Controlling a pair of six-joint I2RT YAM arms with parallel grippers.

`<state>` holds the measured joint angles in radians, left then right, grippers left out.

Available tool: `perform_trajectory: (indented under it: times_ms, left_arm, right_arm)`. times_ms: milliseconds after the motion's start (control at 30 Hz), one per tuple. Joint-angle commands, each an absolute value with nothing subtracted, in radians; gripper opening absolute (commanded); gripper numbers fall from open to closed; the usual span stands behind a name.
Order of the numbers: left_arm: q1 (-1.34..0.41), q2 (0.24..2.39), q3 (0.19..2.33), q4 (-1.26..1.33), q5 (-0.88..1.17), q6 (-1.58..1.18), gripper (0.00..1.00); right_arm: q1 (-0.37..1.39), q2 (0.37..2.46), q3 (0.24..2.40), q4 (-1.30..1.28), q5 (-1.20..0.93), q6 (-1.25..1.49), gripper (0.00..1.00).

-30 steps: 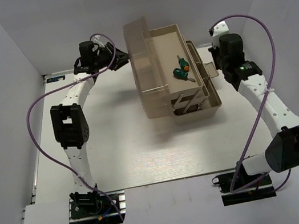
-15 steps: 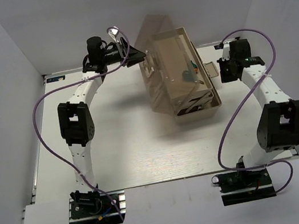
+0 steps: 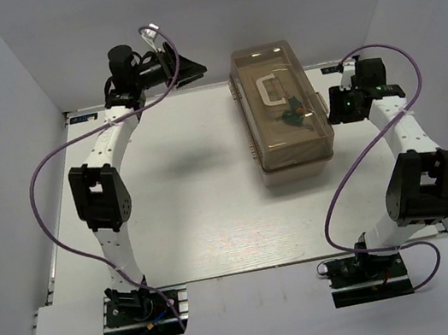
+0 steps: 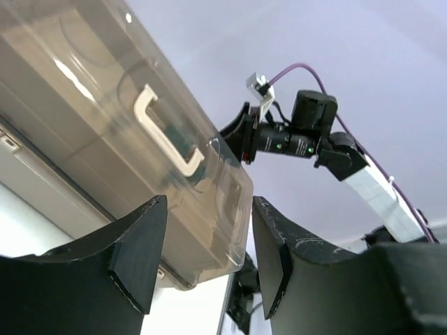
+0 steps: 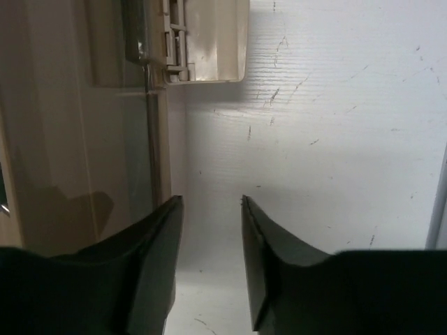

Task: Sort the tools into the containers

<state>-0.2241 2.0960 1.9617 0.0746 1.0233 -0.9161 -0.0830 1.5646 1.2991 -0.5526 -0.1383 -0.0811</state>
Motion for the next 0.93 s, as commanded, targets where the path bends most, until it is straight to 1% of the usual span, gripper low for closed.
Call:
perform_trajectory:
  times_ms: [0,67,100,133,167,200,267,333,367,400,467,500,567,600,700,767,900]
  left_arm:
    - [-0.210,1.927,1.889,-0.040,0.948,-0.795,0.62]
    - [-0.210,1.859,1.817,-0.167,0.863,-0.642,0.66]
    - [-0.210,1.836,1.778,-0.261,0.836,-0.600,0.66]
    - [-0.210,1.810,1.737,-0.308,0.800,-0.559,0.67]
    - [-0.210,1.757,1.656,-0.355,0.707,-0.475,0.72]
    - [-0.221,1.731,1.619,-0.450,0.654,-0.435,0.72]
    - [-0.232,1.678,1.512,-0.524,0.501,-0.343,0.73]
    - [-0.232,1.579,1.427,-0.552,0.434,-0.316,0.74]
    - [-0.232,1.542,1.351,-0.552,0.384,-0.316,0.78]
    - [-0.232,1.507,1.317,-0.543,0.370,-0.316,0.87]
    - [-0.219,1.404,1.246,-0.529,0.360,-0.307,0.88]
    - [-0.219,1.372,1.229,-0.513,0.351,-0.307,0.99]
    - [-0.219,1.294,1.195,-0.502,0.322,-0.307,1.00]
    - [-0.219,1.273,1.184,-0.492,0.322,-0.307,1.00]
    - [-0.219,1.218,1.140,-0.480,0.301,-0.298,1.00]
    - [-0.219,1.209,1.105,-0.456,0.301,-0.307,1.00]
    - [-0.219,1.195,1.080,-0.443,0.301,-0.318,1.00]
  right_arm:
    - [-0.100,1.551,1.286,-0.522,-0.166,-0.098,0.50]
    - [-0.101,1.532,1.275,-0.511,-0.173,-0.121,0.56]
    - [-0.107,1.522,1.270,-0.502,-0.181,-0.129,0.62]
    - [-0.107,1.511,1.264,-0.489,-0.186,-0.141,0.64]
    - [-0.106,1.505,1.261,-0.480,-0.187,-0.153,0.65]
    - [-0.107,1.491,1.258,-0.460,-0.186,-0.178,0.69]
    - [-0.106,1.459,1.236,-0.408,-0.184,-0.205,0.73]
    - [-0.107,1.450,1.241,-0.397,-0.181,-0.225,0.81]
    - [-0.106,1.447,1.252,-0.403,-0.183,-0.229,0.88]
    - [-0.103,1.448,1.267,-0.416,-0.190,-0.224,0.90]
    - [-0.100,1.457,1.290,-0.449,-0.180,-0.215,0.90]
    - [-0.098,1.459,1.301,-0.465,-0.131,-0.197,0.90]
    - [-0.095,1.479,1.356,-0.561,-0.108,-0.112,0.90]
    - [-0.094,1.489,1.365,-0.612,-0.054,-0.097,0.90]
    - [-0.095,1.490,1.396,-0.725,-0.025,-0.058,0.90]
    - [-0.095,1.477,1.370,-0.739,-0.031,-0.058,0.90]
    - [-0.097,1.349,1.269,-0.709,-0.098,-0.063,0.90]
